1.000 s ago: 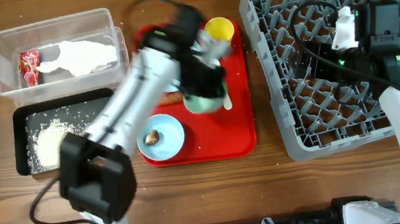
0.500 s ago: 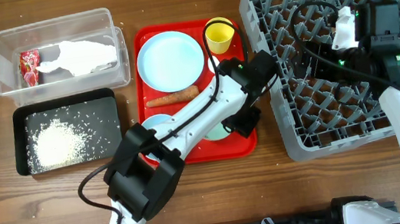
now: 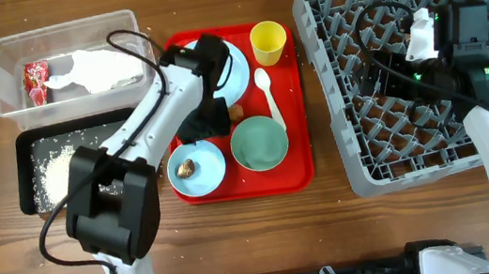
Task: Sort waste into correct bins and load items into the dishwasher rack
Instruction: 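Grasp the small blue bowl and tip the nut shell into the black tray, then return the small blue bowl to the red tray with left gripper, then grasp the white spoon with right gripper and place it in the dish rack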
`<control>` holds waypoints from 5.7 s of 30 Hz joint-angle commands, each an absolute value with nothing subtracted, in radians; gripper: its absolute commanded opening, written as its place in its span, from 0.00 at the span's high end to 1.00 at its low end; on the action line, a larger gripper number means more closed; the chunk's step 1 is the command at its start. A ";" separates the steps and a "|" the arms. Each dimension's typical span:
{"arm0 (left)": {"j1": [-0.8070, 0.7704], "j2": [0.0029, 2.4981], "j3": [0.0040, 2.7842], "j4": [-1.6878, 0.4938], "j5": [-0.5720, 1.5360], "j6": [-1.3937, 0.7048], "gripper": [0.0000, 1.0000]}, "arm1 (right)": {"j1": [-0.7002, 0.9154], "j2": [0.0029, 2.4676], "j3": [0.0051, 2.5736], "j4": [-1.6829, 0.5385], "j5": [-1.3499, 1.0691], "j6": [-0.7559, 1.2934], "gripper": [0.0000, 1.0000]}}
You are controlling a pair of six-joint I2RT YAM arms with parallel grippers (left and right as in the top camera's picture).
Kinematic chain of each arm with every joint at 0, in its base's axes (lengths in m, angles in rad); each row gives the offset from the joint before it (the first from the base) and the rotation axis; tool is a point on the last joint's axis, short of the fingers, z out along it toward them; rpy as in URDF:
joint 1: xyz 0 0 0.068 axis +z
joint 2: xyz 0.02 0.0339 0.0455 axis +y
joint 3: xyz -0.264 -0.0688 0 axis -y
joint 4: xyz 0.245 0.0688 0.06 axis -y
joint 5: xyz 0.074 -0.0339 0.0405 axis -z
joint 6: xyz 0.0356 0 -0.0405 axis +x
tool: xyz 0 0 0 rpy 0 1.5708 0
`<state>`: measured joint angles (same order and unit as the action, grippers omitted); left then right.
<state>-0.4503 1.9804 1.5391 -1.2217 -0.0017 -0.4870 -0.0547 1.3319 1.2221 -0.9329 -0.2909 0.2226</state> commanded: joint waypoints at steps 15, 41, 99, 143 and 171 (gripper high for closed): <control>-0.448 1.967 1.471 -1.140 0.063 -0.577 0.96 | -0.050 1.339 1.236 -0.928 -0.286 0.213 0.00; 0.863 1.996 1.309 -1.212 1.489 0.307 0.96 | -0.050 1.339 1.236 -0.937 -0.286 0.213 0.00; -0.471 1.938 1.614 -0.859 0.050 0.163 0.18 | -0.050 1.339 1.236 -0.916 -0.286 0.239 0.00; 0.026 1.987 1.799 -1.077 0.160 -0.408 0.26 | 0.519 2.030 1.236 -0.391 0.016 0.234 0.42; 0.024 1.987 1.799 -1.074 0.160 -0.404 0.10 | 0.205 1.460 1.273 -0.789 0.236 0.078 0.96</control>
<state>0.0307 1.9846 1.7927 -1.0767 0.1482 -0.4026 0.2302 1.3903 1.3369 -0.8223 0.2016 0.1783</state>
